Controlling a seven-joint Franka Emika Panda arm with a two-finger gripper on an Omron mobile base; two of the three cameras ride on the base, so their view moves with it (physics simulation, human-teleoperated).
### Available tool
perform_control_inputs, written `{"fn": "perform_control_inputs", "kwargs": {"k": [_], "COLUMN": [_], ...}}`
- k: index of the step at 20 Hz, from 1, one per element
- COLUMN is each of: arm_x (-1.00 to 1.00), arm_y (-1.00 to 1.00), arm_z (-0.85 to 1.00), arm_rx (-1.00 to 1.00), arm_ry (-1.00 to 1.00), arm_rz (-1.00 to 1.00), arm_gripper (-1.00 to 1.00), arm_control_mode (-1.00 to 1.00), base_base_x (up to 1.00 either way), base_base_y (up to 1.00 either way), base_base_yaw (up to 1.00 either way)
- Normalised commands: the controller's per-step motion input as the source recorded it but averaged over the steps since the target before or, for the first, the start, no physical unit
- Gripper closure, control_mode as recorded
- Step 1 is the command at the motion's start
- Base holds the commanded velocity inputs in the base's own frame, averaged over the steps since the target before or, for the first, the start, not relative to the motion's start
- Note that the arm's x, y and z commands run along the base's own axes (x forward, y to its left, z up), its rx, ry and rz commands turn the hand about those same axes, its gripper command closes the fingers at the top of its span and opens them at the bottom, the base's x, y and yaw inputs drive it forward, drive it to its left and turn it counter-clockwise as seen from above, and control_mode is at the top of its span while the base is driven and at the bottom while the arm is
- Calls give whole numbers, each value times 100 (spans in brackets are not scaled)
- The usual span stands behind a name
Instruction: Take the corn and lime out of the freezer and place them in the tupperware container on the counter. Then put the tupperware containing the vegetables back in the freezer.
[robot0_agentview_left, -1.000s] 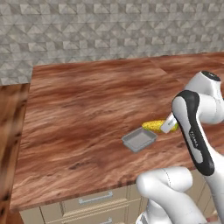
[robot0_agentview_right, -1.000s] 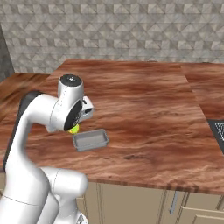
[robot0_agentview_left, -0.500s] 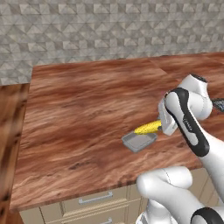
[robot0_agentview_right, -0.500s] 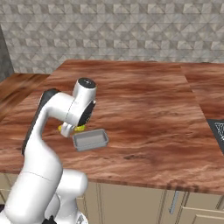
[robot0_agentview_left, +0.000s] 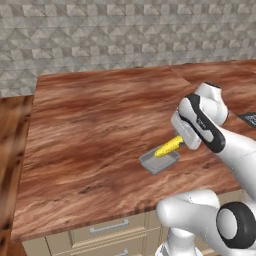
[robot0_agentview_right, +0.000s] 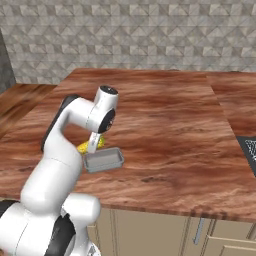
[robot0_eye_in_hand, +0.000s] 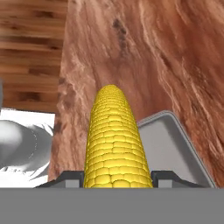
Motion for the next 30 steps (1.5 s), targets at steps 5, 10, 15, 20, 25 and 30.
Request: {"fn": "perform_control_inputs", "kwargs": {"k": [5, 10, 15, 20, 25, 30], "arm_x": [47, 38, 23, 35, 44, 44], "arm_y": [0, 0, 0, 2, 4, 1], "arm_z": [-45, -46, -50, -28, -27, -33], "arm_rx": [0, 0, -5, -2, 0, 0], "arm_ry": [-3, -3, -3, -4, 0, 0], "arm_rz": [12, 2, 0, 0, 0, 0], "arm_gripper": [100, 100, 100, 100, 100, 100], "arm_control_mode": [-100, -100, -100, -100, -100, -100], "base_base_x": [0, 0, 0, 0, 0, 0], "base_base_y": [0, 0, 0, 0, 0, 0], "base_base_yaw": [0, 0, 0, 0, 0, 0]}}
